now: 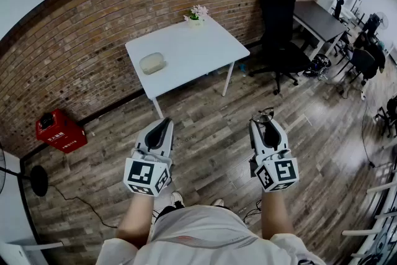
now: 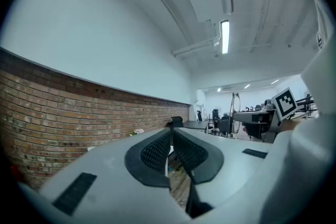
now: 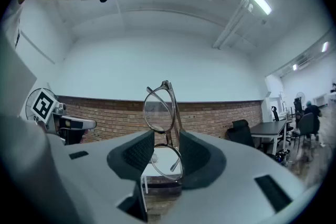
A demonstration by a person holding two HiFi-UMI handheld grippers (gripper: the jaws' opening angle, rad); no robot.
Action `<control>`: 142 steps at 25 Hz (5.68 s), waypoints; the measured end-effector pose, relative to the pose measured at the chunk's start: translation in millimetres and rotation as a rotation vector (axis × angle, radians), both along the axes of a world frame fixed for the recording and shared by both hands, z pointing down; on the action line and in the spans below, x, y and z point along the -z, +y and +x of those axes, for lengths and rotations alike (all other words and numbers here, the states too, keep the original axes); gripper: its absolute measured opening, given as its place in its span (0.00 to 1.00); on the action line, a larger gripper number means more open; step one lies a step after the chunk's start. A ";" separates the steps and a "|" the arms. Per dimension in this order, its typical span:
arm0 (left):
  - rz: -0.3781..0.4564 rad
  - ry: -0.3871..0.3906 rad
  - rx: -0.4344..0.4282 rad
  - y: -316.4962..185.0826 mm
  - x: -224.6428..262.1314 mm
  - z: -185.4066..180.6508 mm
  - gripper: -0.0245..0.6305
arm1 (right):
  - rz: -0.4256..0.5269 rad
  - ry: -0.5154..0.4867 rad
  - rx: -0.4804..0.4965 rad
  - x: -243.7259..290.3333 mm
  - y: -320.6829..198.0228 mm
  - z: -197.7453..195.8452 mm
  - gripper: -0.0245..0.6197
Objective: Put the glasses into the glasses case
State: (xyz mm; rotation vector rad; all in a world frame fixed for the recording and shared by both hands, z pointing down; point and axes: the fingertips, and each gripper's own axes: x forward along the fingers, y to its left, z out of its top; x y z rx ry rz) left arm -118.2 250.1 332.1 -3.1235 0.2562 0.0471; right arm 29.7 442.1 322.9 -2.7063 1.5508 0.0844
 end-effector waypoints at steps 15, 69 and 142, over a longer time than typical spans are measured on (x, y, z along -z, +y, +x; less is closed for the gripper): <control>-0.017 0.006 -0.008 -13.8 -1.8 -17.9 0.08 | -0.021 0.036 0.018 4.8 -17.5 -19.8 0.35; -0.100 -0.071 0.460 -362.7 -36.3 154.8 0.08 | -0.087 0.005 0.517 -29.3 -452.7 228.7 0.35; -0.332 -0.196 0.716 -545.9 -139.4 155.6 0.08 | -1.728 0.191 1.437 -414.5 -670.2 151.7 0.36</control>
